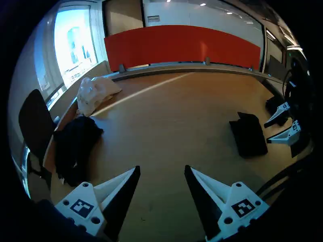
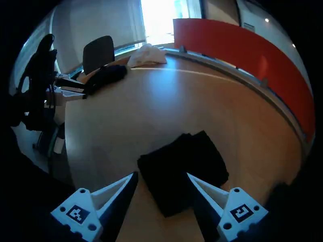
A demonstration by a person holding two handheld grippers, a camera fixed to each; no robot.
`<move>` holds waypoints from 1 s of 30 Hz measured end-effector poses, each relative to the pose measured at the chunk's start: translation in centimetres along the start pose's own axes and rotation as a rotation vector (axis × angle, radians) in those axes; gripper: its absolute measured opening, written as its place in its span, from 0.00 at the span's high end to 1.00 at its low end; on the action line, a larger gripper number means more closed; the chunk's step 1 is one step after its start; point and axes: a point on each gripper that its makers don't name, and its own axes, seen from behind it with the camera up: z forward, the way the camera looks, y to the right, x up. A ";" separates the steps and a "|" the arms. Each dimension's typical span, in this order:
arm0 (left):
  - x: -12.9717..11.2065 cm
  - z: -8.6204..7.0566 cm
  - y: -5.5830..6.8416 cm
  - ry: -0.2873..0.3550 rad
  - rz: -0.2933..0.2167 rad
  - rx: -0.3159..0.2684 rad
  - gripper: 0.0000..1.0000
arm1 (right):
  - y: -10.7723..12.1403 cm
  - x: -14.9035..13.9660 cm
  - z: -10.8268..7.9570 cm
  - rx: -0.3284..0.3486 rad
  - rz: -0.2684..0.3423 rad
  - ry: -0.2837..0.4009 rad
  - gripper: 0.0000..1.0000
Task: Fold towel
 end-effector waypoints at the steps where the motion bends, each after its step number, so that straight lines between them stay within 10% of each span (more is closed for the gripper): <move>1: 0.0 0.0 0.0 0.001 0.000 0.000 0.19 | 0.0 -0.3 0.0 -0.003 0.002 -0.003 0.18; 30: 0.0 -0.3 0.1 0.004 0.005 -0.006 0.19 | 1.3 -8.9 -0.4 -0.097 0.059 -0.140 0.18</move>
